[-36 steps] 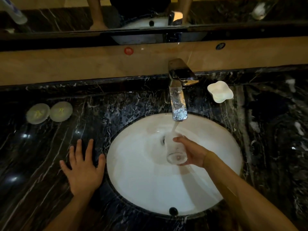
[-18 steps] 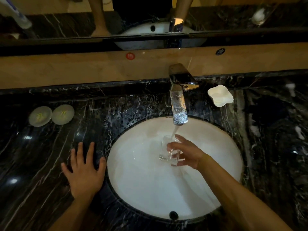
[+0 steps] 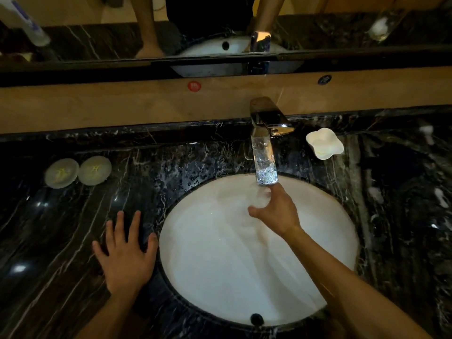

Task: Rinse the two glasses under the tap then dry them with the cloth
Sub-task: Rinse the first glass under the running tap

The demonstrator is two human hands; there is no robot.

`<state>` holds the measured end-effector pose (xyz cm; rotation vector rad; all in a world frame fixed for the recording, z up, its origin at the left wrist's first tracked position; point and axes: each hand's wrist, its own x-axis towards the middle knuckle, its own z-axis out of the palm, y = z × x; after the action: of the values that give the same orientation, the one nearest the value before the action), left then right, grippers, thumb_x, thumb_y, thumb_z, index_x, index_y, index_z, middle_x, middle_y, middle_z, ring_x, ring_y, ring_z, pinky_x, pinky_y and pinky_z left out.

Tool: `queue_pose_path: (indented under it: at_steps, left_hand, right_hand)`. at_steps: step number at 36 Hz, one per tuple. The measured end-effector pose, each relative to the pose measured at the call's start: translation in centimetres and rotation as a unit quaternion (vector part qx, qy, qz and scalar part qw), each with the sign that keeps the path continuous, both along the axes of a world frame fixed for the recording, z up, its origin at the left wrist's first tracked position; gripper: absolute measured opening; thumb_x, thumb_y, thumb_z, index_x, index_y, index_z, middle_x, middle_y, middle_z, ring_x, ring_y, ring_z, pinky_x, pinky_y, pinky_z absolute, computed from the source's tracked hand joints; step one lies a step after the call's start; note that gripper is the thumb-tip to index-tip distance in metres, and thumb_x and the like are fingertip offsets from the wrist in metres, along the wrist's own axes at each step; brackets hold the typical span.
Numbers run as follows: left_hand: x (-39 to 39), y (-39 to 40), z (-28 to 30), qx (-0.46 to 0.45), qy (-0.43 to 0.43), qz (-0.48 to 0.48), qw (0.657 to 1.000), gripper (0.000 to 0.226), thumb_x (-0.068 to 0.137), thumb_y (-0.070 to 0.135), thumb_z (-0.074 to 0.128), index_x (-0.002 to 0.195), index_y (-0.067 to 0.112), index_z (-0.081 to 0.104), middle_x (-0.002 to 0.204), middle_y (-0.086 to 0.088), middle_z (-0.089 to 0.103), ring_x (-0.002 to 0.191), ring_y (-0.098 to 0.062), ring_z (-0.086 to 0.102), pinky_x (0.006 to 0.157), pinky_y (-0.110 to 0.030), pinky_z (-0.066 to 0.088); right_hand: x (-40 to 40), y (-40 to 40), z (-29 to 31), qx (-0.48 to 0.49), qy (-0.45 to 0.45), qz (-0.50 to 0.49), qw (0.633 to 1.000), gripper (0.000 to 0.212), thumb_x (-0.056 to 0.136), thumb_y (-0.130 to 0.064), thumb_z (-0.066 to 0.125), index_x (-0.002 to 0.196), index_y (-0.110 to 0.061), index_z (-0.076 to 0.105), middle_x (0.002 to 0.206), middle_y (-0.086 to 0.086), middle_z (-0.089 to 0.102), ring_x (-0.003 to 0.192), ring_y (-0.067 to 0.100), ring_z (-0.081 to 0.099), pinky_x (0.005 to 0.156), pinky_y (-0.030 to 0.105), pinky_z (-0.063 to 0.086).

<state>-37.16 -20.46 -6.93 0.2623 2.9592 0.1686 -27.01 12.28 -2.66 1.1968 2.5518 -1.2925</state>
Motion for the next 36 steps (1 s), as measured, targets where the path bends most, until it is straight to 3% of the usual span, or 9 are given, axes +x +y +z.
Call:
queue_pose_path:
  at_steps: [3, 6, 11, 15, 19, 22, 25, 29, 36]
  left_hand:
    - [0.0, 0.0, 0.0, 0.001, -0.006, -0.001, 1.000, 0.074, 0.089, 0.067, 0.019, 0.157, 0.036, 0.022, 0.167, -0.002, 0.014, 0.154, -0.027, 0.007, 0.119, -0.062, 0.003]
    - [0.0, 0.0, -0.1, -0.001, -0.010, -0.001, 1.000, 0.075, 0.089, 0.068, 0.017, 0.157, 0.037, 0.020, 0.168, -0.001, 0.011, 0.155, -0.025, 0.004, 0.120, -0.062, 0.001]
    - [-0.1, -0.1, -0.2, 0.003, -0.010, 0.000, 1.000, 0.075, 0.089, 0.068, 0.018, 0.157, 0.037, 0.019, 0.168, -0.001, 0.012, 0.155, -0.025, 0.005, 0.119, -0.062, 0.002]
    - [0.0, 0.1, -0.1, 0.006, -0.010, -0.002, 1.000, 0.075, 0.089, 0.068, 0.018, 0.157, 0.036, 0.021, 0.167, -0.002, 0.014, 0.155, -0.026, 0.006, 0.119, -0.063, 0.003]
    - [0.1, 0.1, 0.0, 0.007, -0.004, -0.001, 1.000, 0.076, 0.089, 0.068, 0.018, 0.157, 0.036, 0.023, 0.167, -0.003, 0.016, 0.154, -0.027, 0.008, 0.119, -0.063, 0.004]
    - [0.0, 0.2, 0.1, 0.005, -0.001, -0.001, 1.000, 0.076, 0.089, 0.068, 0.018, 0.157, 0.035, 0.023, 0.167, -0.004, 0.017, 0.154, -0.028, 0.010, 0.119, -0.063, 0.005]
    - [0.0, 0.1, 0.1, 0.007, -0.001, 0.001, 1.000, 0.076, 0.088, 0.067, 0.020, 0.157, 0.035, 0.024, 0.167, -0.004, 0.018, 0.154, -0.028, 0.011, 0.118, -0.063, 0.006]
    - [0.1, 0.1, 0.0, 0.007, 0.001, 0.000, 1.000, 0.076, 0.089, 0.067, 0.019, 0.157, 0.035, 0.024, 0.167, -0.004, 0.018, 0.154, -0.028, 0.011, 0.119, -0.063, 0.006]
    - [0.0, 0.1, -0.1, 0.007, -0.002, 0.000, 1.000, 0.075, 0.089, 0.067, 0.021, 0.157, 0.036, 0.023, 0.167, -0.003, 0.016, 0.154, -0.027, 0.009, 0.119, -0.063, 0.005]
  right_hand:
    - [0.4, 1.4, 0.6, -0.008, -0.055, 0.019, 0.998, 0.071, 0.065, -0.038, 0.085, 0.126, -0.028, 0.050, 0.118, -0.010, 0.061, 0.096, 0.018, 0.061, 0.078, 0.033, 0.049]
    - [1.2, 2.8, 0.8, -0.096, -0.070, 0.026, 0.993, 0.066, 0.065, -0.036, 0.087, 0.121, -0.034, 0.053, 0.109, -0.011, 0.063, 0.096, 0.017, 0.062, 0.082, 0.035, 0.052]
    - [2.0, 3.5, 1.4, -0.266, -0.036, 0.044, 0.962, 0.069, 0.055, -0.026, 0.087, 0.117, -0.034, 0.059, 0.115, -0.002, 0.064, 0.103, 0.017, 0.062, 0.075, 0.028, 0.050]
    - [1.6, 2.8, 0.8, -0.299, 0.023, 0.054, 0.953, 0.078, 0.060, -0.010, 0.091, 0.126, -0.033, 0.057, 0.126, -0.007, 0.063, 0.113, 0.012, 0.059, 0.079, 0.019, 0.050]
    - [0.7, 1.4, -0.2, -0.255, 0.075, 0.038, 0.963, 0.075, 0.063, -0.009, 0.091, 0.124, -0.035, 0.057, 0.127, -0.013, 0.061, 0.113, 0.008, 0.058, 0.082, 0.014, 0.049]
    - [0.1, 0.5, -0.2, -0.180, 0.096, 0.038, 0.978, 0.068, 0.065, -0.012, 0.090, 0.115, -0.042, 0.054, 0.117, -0.024, 0.058, 0.099, -0.002, 0.056, 0.074, 0.003, 0.042]
    - [-0.3, -0.1, -0.2, -0.115, 0.104, 0.036, 0.987, 0.072, 0.066, -0.020, 0.091, 0.125, -0.037, 0.053, 0.116, -0.021, 0.059, 0.096, -0.005, 0.055, 0.076, -0.001, 0.038]
    - [-0.3, -0.2, -0.3, -0.021, 0.080, 0.013, 0.996, 0.077, 0.067, -0.030, 0.089, 0.134, -0.025, 0.052, 0.119, -0.013, 0.058, 0.104, 0.008, 0.054, 0.084, 0.020, 0.042]
    - [0.8, 1.4, 0.4, 0.024, 0.087, 0.006, 0.996, 0.082, 0.067, -0.019, 0.086, 0.138, -0.031, 0.048, 0.136, -0.010, 0.056, 0.121, 0.016, 0.054, 0.089, 0.026, 0.042]
